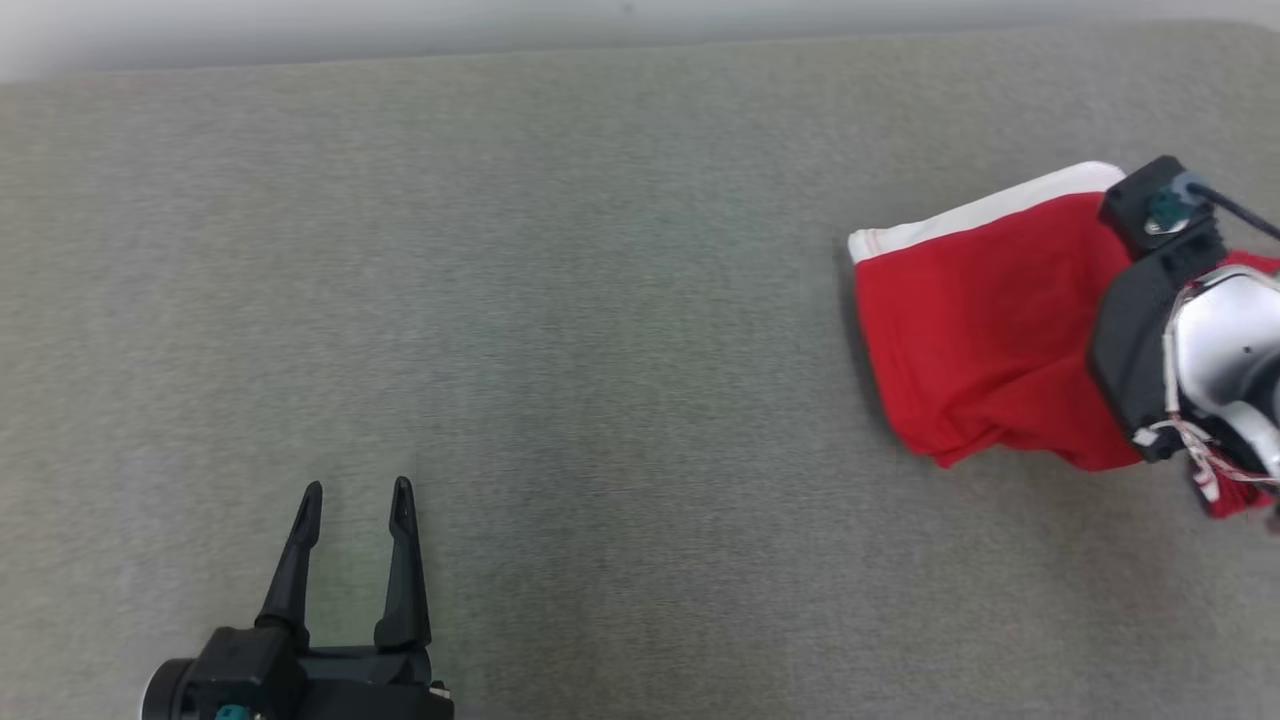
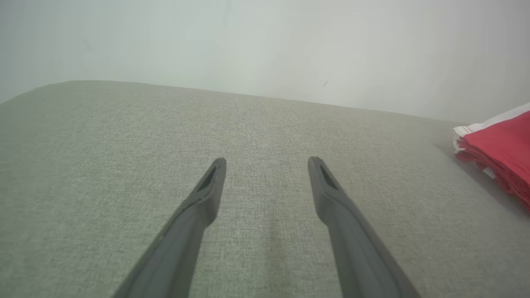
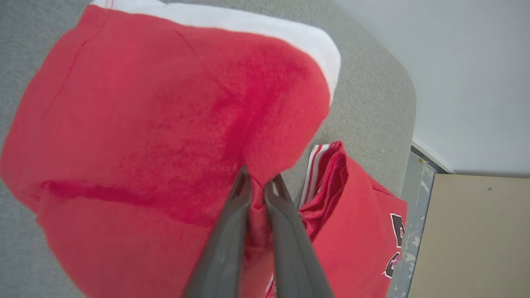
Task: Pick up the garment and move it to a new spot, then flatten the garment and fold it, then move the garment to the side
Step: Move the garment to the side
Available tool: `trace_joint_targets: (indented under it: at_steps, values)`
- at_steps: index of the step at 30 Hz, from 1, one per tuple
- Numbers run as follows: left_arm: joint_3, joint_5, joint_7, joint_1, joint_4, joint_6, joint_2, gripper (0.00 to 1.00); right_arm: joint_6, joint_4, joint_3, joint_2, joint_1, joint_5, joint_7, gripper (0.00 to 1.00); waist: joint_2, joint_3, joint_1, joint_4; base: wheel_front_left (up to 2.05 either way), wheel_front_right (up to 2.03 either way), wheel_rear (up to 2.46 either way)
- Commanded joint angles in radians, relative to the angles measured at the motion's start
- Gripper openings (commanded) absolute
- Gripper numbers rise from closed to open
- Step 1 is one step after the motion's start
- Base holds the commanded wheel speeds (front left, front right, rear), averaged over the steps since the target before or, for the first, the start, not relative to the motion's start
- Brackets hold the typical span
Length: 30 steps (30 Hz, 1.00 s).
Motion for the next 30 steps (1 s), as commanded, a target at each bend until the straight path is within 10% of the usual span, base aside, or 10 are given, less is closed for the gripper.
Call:
trace_joint_targets:
  at_steps: [1, 14, 30]
  values:
    - [0.006, 0.011, -0.002, -0.015, -0.003, -0.005, 0.001, 1.0, 0.0, -0.009, -0.002, -0.019, -0.012, 0.01, -0.004, 0.0, -0.0001, 0.032, -0.0001, -0.047, 0.0, 0.0, 0.0]
    - [0.037, 0.055, -0.002, -0.035, -0.013, -0.036, 0.001, 1.0, 0.0, -0.057, -0.035, -0.142, 0.025, -0.014, -0.069, 0.0, -0.0001, 0.08, -0.0001, -0.146, 0.0, 0.0, 0.0]
    - [0.055, 0.108, -0.002, -0.058, -0.01, -0.08, 0.001, 1.0, 0.0, 0.162, -0.28, -0.09, 0.086, -0.17, -0.262, 0.0, -0.0001, 0.134, -0.0001, -0.139, 0.0, 0.0, 0.0]
